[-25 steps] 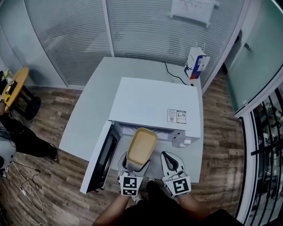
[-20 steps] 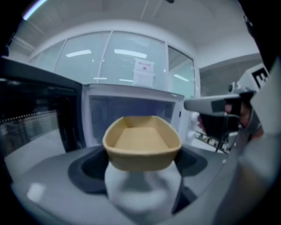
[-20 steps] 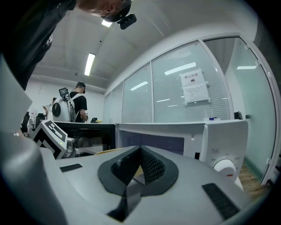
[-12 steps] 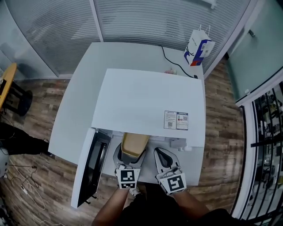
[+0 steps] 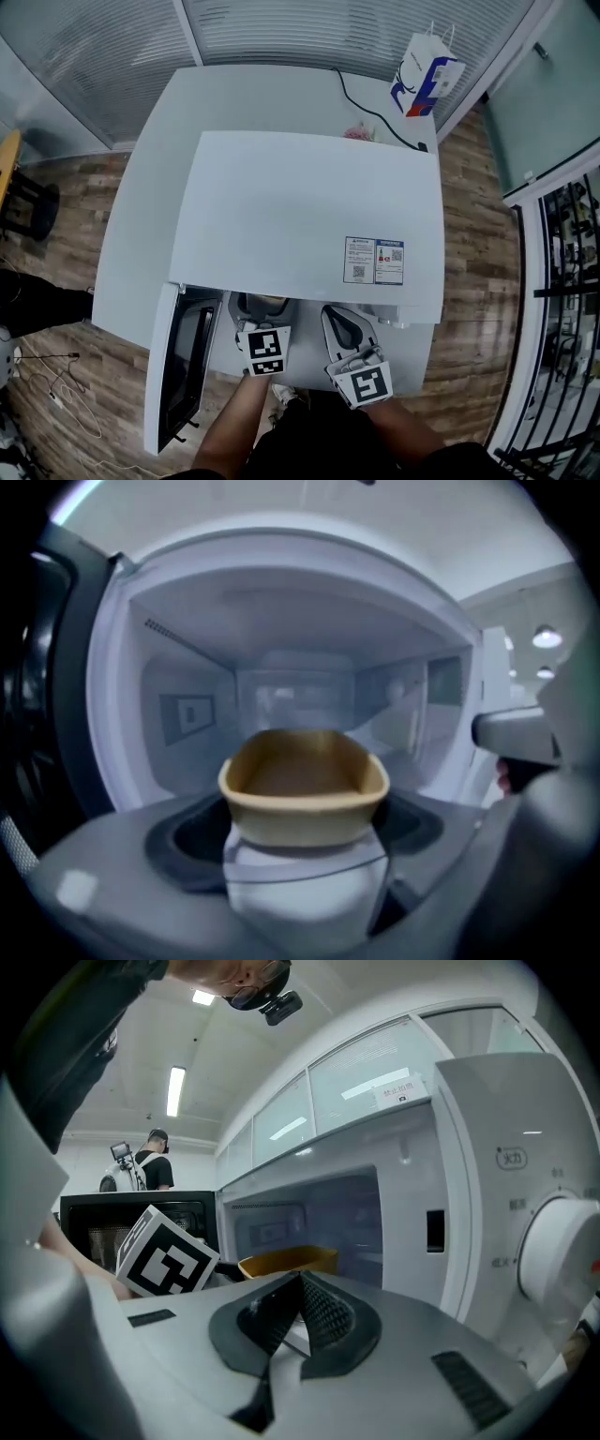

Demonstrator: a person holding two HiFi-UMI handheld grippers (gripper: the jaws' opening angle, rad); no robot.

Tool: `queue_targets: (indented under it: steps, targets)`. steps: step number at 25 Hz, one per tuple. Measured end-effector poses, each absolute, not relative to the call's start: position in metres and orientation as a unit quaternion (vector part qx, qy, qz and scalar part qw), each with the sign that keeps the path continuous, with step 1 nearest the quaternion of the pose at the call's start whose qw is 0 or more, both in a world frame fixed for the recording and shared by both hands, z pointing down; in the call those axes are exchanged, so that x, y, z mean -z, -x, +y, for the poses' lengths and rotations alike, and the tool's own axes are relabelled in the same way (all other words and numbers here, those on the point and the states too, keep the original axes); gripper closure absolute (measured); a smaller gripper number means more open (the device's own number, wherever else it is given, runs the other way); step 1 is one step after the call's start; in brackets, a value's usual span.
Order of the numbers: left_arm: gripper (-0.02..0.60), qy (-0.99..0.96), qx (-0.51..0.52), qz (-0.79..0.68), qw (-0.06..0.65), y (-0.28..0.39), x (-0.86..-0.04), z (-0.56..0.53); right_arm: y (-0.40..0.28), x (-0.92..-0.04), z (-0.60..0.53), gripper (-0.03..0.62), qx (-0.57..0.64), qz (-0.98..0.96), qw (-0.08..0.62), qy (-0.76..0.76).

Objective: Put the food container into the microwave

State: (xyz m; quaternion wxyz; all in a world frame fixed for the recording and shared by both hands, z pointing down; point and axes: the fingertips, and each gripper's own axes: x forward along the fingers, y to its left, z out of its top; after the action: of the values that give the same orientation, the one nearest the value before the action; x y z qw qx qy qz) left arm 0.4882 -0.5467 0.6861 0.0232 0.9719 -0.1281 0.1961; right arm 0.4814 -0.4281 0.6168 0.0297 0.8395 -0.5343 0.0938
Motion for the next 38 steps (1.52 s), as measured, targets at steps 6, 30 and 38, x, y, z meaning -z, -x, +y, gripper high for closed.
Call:
queue_targets:
  steps: [6,30,38]
  targets:
    - [0.106,-0.969,-0.202,-0.14,0.022,-0.5,-0.695,-0.543,-0.491,-0.62,-0.427,0.595,-0.097,-0.53,0.028,-0.842]
    - [0.164,-0.98,-0.175,-0.087,0.027,-0.411,-0.641,-0.478,-0.442,-0.562,-0.394,0.595,-0.04,-0.502,0.027,-0.864]
    - [0.575,-0.987,-0.123,-0.106,-0.006,-0.346,-0.581,-0.474,-0.429,-0.512,-0.366,0.595,0.005,-0.473,0.026,-0.88]
